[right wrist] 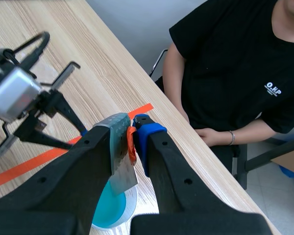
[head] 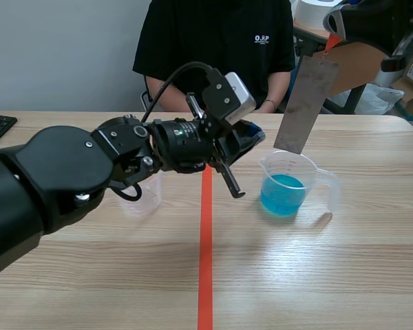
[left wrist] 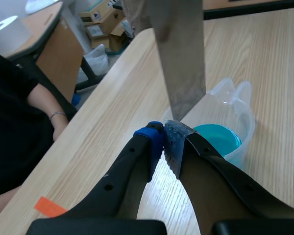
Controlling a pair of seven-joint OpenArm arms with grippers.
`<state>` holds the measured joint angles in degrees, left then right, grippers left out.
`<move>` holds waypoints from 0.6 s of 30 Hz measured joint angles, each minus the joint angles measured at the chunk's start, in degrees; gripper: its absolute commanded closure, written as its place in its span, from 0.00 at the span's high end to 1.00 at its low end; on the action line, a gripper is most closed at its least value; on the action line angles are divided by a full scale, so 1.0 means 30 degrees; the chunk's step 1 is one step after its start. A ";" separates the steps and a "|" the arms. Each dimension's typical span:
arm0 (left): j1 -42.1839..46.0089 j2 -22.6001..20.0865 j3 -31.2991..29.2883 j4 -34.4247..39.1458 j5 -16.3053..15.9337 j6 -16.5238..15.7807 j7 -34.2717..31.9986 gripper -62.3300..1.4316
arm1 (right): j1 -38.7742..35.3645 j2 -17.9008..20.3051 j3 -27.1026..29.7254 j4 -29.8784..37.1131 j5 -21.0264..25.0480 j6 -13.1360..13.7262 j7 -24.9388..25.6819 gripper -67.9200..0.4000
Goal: Do the redox reaction experiment.
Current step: 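Point at the plate with the left hand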
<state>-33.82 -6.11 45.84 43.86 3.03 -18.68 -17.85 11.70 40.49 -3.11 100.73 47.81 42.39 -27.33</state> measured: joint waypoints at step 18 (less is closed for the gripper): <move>0.0000 0.0918 0.0000 -0.1370 0.0612 0.1843 -0.0554 0.10 | 0.0000 0.0000 0.0000 0.0000 0.0000 0.0000 -0.0022 0.03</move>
<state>-33.82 -3.36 45.84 39.75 4.86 -13.15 -19.51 11.70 40.49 -3.11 100.73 47.81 42.39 -27.40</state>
